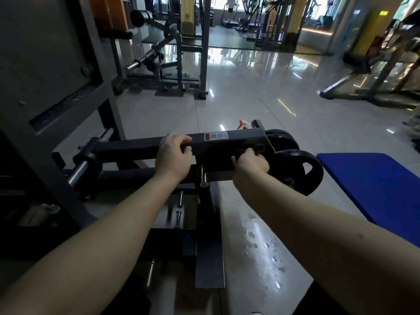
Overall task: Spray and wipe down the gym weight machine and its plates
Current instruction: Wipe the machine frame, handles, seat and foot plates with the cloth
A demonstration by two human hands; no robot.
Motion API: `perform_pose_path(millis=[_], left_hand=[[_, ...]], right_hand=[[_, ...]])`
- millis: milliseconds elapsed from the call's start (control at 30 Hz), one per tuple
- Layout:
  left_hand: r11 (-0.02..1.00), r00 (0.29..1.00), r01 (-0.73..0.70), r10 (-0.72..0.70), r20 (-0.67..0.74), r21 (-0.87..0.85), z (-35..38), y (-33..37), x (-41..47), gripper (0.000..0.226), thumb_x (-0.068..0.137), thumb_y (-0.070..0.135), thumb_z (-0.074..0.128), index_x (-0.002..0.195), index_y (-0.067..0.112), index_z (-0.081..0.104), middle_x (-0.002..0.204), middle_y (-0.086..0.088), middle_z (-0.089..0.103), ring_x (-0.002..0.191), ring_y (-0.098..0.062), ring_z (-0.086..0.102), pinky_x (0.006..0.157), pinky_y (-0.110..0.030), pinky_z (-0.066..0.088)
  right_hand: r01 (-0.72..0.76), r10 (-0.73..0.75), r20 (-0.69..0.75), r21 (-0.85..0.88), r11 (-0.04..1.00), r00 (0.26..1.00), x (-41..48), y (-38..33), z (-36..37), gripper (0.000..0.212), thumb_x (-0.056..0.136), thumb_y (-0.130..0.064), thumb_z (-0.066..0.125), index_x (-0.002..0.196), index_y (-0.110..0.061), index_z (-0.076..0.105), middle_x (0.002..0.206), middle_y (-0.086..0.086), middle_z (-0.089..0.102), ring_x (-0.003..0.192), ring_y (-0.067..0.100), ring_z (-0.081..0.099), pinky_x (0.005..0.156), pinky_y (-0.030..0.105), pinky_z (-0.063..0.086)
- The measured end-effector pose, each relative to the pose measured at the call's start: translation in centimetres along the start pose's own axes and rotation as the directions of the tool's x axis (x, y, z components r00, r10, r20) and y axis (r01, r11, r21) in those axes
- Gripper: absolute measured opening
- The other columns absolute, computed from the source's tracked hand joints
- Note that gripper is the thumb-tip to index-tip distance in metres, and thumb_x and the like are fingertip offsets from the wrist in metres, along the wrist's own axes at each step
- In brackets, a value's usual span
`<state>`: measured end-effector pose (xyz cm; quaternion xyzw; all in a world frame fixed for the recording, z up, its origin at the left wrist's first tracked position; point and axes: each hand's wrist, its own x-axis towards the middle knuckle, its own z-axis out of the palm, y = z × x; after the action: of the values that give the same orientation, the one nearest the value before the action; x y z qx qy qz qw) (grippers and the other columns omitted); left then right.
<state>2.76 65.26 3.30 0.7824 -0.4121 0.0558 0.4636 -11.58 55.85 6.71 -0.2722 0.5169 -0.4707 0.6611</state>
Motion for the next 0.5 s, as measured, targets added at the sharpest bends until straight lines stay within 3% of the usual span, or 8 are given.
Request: perform_pose_path(millis=[67, 200, 267, 333, 433, 500], left_hand=[[0.986, 1.000, 0.013, -0.014, 0.001, 0.167, -0.1, -1.2, 0.4, 0.034, 0.096, 0.020, 0.063, 0.130, 0.016, 0.064, 0.132, 0.000, 0.055, 0.126, -0.018, 0.047, 0.101, -0.028, 0.040], [0.957, 1.000, -0.031, 0.029, 0.013, 0.288, 0.0, -3.3, 1.0, 0.040, 0.095, 0.027, 0.068, 0.133, 0.013, 0.064, 0.131, -0.004, 0.059, 0.125, -0.024, 0.044, 0.107, -0.041, 0.042], [0.952, 0.998, -0.064, 0.069, -0.005, 0.300, 0.0, -3.6, 1.3, 0.035, 0.094, 0.027, 0.070, 0.126, 0.012, 0.070, 0.123, -0.004, 0.063, 0.119, -0.025, 0.047, 0.102, -0.042, 0.044], [0.946, 0.995, -0.076, 0.091, -0.035, 0.315, 0.0, -3.8, 1.7, 0.028, 0.093, 0.026, 0.071, 0.118, 0.013, 0.074, 0.116, -0.004, 0.065, 0.113, -0.026, 0.050, 0.097, -0.042, 0.044], [0.927, 0.990, -0.095, 0.126, -0.063, 0.362, 0.0, -4.4, 2.0, 0.021, 0.093, 0.023, 0.071, 0.112, 0.015, 0.076, 0.109, -0.003, 0.067, 0.107, -0.027, 0.052, 0.092, -0.040, 0.039], [0.925, 0.987, -0.100, 0.139, -0.081, 0.367, 0.0, -4.7, 2.3, 0.019, 0.092, 0.023, 0.072, 0.109, 0.016, 0.077, 0.106, -0.002, 0.067, 0.104, -0.028, 0.053, 0.089, -0.040, 0.037]], right_hand=[[0.018, -0.016, -0.088, 0.025, 1.000, 0.996, 0.7, -0.9, 0.0, 0.028, 0.102, -0.020, 0.052, 0.125, -0.011, 0.067, 0.108, 0.008, 0.070, 0.096, 0.026, 0.066, 0.092, 0.034, 0.055], [0.039, -0.041, -0.100, -0.019, 0.999, 0.994, 1.3, -1.1, 1.4, 0.029, 0.105, -0.019, 0.050, 0.125, -0.006, 0.066, 0.115, 0.013, 0.067, 0.107, 0.028, 0.064, 0.074, 0.029, 0.048], [-0.014, 0.010, -0.116, -0.029, 0.999, 0.993, 1.2, 0.0, 2.4, 0.012, 0.099, -0.016, 0.061, 0.106, -0.013, 0.070, 0.110, 0.012, 0.071, 0.107, 0.030, 0.069, 0.080, 0.032, 0.055], [-0.019, 0.022, 0.026, -0.097, 0.995, 0.999, 0.4, 1.8, 3.5, 0.011, 0.098, -0.016, 0.062, 0.107, -0.014, 0.068, 0.114, 0.015, 0.069, 0.106, 0.031, 0.069, 0.087, 0.039, 0.058], [-0.072, 0.086, 0.107, -0.124, 0.990, 0.991, -1.4, 3.8, 5.0, 0.014, 0.089, -0.012, 0.076, 0.087, -0.021, 0.065, 0.111, 0.015, 0.070, 0.088, 0.023, 0.065, 0.081, 0.032, 0.055], [-0.089, 0.102, 0.083, -0.147, 0.985, 0.991, -0.9, 3.5, 5.0, 0.016, 0.087, -0.005, 0.076, 0.099, -0.014, 0.070, 0.107, 0.014, 0.073, 0.088, 0.023, 0.068, 0.078, 0.028, 0.056]])
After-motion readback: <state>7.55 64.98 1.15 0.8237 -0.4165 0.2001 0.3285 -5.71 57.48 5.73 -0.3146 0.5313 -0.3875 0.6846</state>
